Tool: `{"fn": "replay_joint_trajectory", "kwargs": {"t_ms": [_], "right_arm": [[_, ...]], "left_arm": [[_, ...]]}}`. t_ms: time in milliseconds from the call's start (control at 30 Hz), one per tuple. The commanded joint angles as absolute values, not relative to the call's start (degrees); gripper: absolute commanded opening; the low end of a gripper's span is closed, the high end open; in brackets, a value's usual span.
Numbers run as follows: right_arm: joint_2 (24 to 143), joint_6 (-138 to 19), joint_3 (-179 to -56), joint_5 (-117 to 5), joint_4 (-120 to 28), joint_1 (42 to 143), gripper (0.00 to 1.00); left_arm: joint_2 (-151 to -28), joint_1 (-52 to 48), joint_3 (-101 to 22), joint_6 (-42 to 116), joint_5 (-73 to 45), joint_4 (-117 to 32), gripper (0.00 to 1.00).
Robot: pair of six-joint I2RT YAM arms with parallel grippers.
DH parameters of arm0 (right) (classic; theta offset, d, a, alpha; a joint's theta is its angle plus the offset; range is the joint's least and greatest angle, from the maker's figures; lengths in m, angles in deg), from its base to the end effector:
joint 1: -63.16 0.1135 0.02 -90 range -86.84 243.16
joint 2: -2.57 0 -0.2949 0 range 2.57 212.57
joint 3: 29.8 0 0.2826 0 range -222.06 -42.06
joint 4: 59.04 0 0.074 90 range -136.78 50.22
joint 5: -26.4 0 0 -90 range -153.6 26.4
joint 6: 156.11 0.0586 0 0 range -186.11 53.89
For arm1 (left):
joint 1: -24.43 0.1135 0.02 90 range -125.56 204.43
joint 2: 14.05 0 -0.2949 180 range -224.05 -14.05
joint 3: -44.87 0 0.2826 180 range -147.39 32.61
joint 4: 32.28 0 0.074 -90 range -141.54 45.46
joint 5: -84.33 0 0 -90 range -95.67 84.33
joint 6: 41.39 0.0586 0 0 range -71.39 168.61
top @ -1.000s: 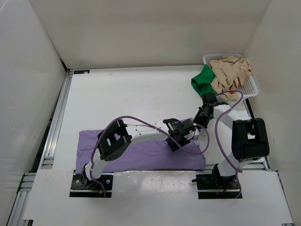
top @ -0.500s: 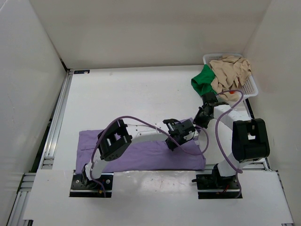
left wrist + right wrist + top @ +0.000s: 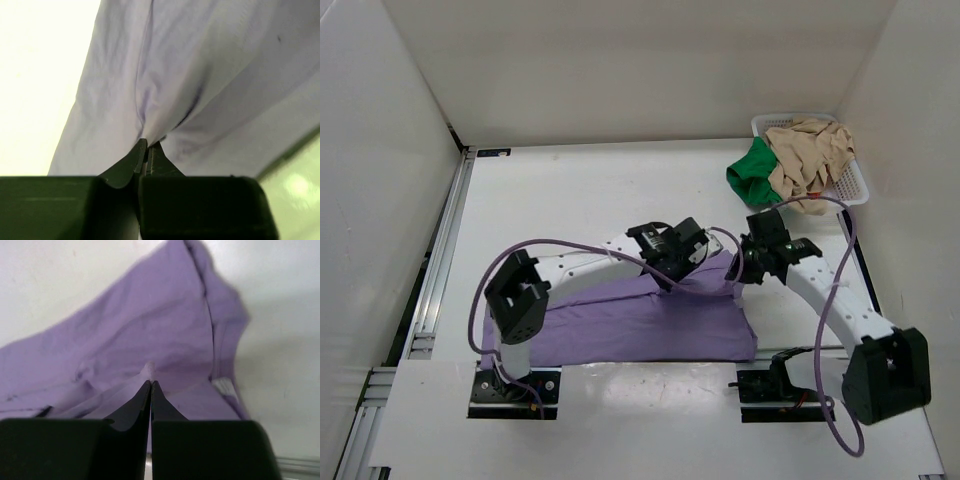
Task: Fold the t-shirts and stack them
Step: Fold the other side of the tshirt into a rectangle
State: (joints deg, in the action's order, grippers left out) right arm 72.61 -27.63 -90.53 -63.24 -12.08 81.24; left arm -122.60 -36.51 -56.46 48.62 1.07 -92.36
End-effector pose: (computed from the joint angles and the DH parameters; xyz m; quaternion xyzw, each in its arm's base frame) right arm 0.2583 0.0847 0.2347 0.1686 0.9420 0.1401 0.2541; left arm 0.2223 -0.3858 0.2356 0.4864 0.8494 -0.0499 0.1986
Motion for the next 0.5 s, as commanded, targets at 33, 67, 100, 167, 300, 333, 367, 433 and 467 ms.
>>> {"fn": "replay_joint_trajectory", "kwargs": {"t_ms": [33,67,100,167,300,333,367,433,467], "right_arm": [[64.5,-22.1,-84.7,-67.5,-4.3,84.8,0.00],[63.3,-21.5,-82.7,-67.6,-4.3,85.3,0.00],[62.2,-20.8,-81.8,-67.6,-3.6,85.3,0.00],[59.9,-19.5,-80.5,-68.2,-2.4,86.8,0.00],[58.1,-18.9,-79.9,-69.2,0.2,87.3,0.00],[58.1,-18.9,-79.4,-69.2,0.8,87.3,0.00],[57.4,-18.9,-79.4,-69.2,0.8,87.3,0.00],[56.7,-18.9,-78.7,-69.2,1.4,88.4,0.00],[56.7,-18.2,-78.0,-69.2,1.4,88.4,0.00]], "left_arm": [[-116.4,-37.1,-52.7,48.6,-1.7,-95.1,0.10],[-116.4,-37.1,-51.4,48.6,-1.7,-95.1,0.10],[-116.4,-37.8,-50.8,48.6,-2.2,-95.1,0.10],[-115.8,-38.3,-50.0,48.6,-2.8,-95.1,0.10],[-116.4,-40.2,-49.0,48.6,-3.8,-95.6,0.10],[-116.9,-40.2,-48.9,48.6,-3.8,-95.6,0.10],[-116.9,-40.2,-48.4,48.6,-3.8,-95.6,0.10],[-116.9,-40.7,-48.4,48.6,-4.4,-95.6,0.10],[-117.4,-40.7,-48.4,48.6,-4.4,-95.6,0.10]]}}
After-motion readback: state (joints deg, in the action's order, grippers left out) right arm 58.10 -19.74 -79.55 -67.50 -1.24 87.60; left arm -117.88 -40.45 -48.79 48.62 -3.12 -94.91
